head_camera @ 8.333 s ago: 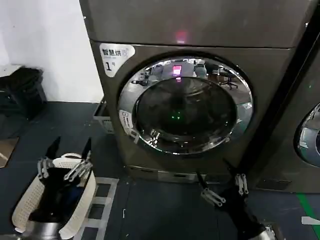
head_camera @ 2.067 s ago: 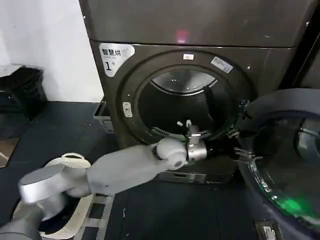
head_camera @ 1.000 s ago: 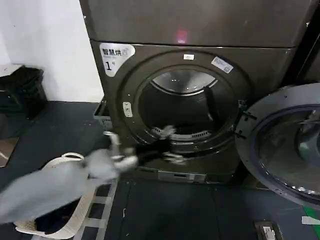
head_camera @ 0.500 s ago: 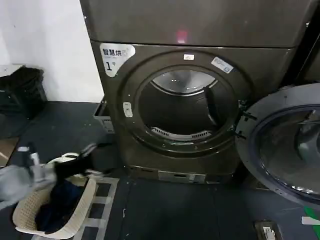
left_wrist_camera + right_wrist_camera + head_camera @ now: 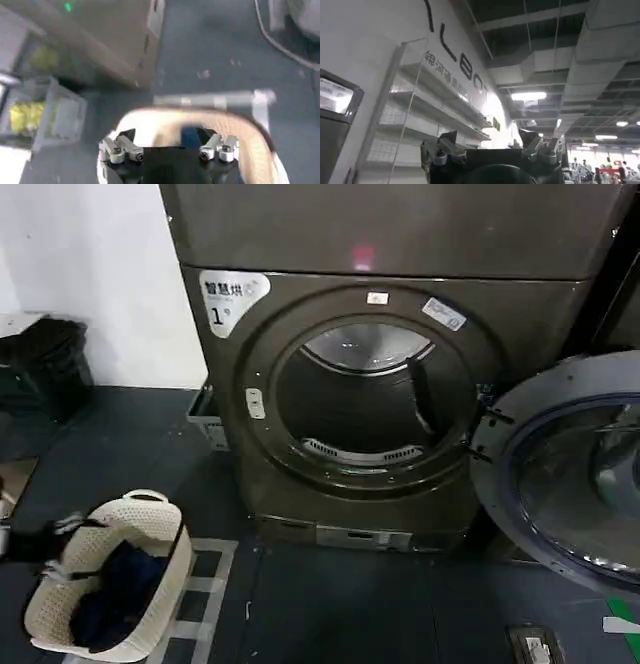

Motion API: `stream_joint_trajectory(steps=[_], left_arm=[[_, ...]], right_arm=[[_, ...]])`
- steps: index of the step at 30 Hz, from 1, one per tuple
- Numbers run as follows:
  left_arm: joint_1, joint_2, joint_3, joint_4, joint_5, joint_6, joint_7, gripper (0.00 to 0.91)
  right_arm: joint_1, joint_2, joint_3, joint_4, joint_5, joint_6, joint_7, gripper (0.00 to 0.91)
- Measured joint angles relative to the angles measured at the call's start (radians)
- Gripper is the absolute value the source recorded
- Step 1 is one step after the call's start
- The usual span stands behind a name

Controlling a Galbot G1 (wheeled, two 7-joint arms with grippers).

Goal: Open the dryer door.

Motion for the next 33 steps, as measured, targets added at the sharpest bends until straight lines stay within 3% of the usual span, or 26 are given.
stream_joint_trajectory(steps=[33], left_arm=[[0.006, 0.019, -0.025, 0.051, 0.158, -0.067, 0.103, 0.907]], right_arm=[[-0.008, 0.012, 0.006, 0.035, -0.008, -0.024, 0.000, 0.907]])
